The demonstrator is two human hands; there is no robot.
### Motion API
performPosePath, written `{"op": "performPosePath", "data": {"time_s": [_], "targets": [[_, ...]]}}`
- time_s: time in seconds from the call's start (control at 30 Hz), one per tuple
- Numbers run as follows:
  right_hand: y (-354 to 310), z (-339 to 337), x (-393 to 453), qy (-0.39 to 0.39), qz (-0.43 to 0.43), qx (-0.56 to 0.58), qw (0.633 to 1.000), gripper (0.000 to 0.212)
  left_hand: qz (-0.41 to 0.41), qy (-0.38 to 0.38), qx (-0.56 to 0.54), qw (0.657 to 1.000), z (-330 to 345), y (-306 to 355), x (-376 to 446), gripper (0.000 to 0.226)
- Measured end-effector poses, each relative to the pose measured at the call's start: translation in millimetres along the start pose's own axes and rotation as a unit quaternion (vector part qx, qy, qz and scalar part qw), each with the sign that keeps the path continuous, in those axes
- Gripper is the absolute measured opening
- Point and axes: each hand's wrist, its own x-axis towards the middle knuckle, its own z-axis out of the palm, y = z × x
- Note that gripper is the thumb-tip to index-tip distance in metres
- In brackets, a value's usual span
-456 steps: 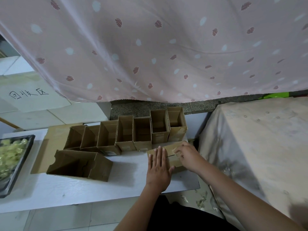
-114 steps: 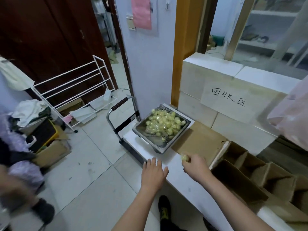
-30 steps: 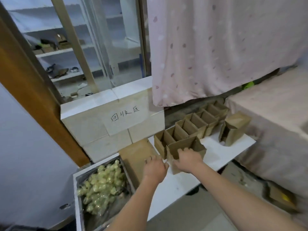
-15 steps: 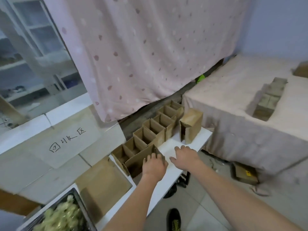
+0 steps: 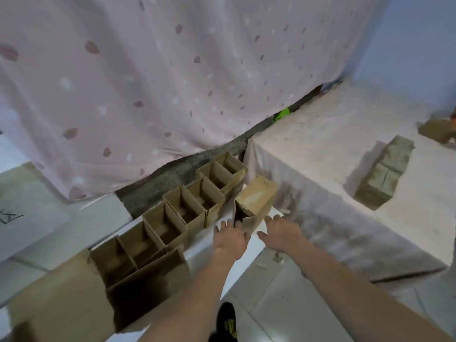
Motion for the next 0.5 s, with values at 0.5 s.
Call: {"op": "performPosePath", "data": {"time_s": [0.5], "targets": [[22.0, -61.3, 146.0, -0.012, -0.184, -0.105, 0.977, 0.066, -0.126, 0.007, -0.081, 0.989, -30.7, 4.1, 91.2, 0.05]]}}
